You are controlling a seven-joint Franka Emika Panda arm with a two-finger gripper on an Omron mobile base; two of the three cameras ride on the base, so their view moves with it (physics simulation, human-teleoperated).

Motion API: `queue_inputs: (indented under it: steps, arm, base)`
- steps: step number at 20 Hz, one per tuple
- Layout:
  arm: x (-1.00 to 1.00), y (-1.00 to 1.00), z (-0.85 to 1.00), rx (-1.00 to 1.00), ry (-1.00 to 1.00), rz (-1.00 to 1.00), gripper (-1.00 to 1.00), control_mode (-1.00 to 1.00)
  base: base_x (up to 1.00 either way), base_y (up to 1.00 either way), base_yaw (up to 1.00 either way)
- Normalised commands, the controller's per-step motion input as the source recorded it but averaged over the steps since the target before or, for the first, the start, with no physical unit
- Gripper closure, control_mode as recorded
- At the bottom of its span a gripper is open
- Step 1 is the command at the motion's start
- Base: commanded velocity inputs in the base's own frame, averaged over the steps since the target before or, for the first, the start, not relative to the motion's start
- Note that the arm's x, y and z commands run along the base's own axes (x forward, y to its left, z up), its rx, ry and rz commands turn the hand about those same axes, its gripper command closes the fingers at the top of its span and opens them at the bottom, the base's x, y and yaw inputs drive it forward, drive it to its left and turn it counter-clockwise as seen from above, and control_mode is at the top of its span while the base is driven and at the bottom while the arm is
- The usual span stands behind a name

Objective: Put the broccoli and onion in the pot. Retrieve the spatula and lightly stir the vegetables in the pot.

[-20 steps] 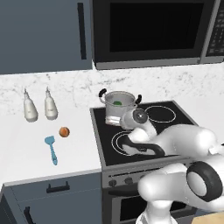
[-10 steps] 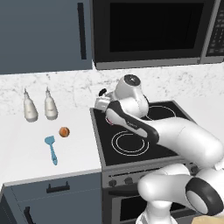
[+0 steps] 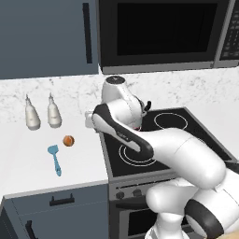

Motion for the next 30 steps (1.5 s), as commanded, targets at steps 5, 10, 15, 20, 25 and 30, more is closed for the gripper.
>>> queue_inputs:
  steps: [5, 10, 15, 20, 25, 30]
  arm:
    - [-0.06, 0.71, -0.79, -0.05, 0.01, 0.12, -1.00, -1.00]
    - [0.39, 0.56, -0.54, 0.00, 0.00, 0.21, -1.00, -1.00]
    - [0.57, 0.45, -0.14, -0.01, 0.02, 0.13, -1.00, -1.00]
    - [0.59, 0.33, -0.06, -0.09, 0.05, 0.03, -1.00, -1.00]
    - [0.55, 0.25, -0.17, -0.15, 0.07, 0.00, -1.00, -1.00]
    - [0.48, 0.17, -0.19, -0.11, 0.04, 0.00, -1.00, -1.00]
  base:
    - [0.00, 0.00, 0.00]
    - [0.00, 0.00, 0.00]
    - [0.00, 0.00, 0.00]
    - [0.00, 0.00, 0.00]
    - [0.00, 0.00, 0.00]
    - [0.00, 0.00, 0.00]
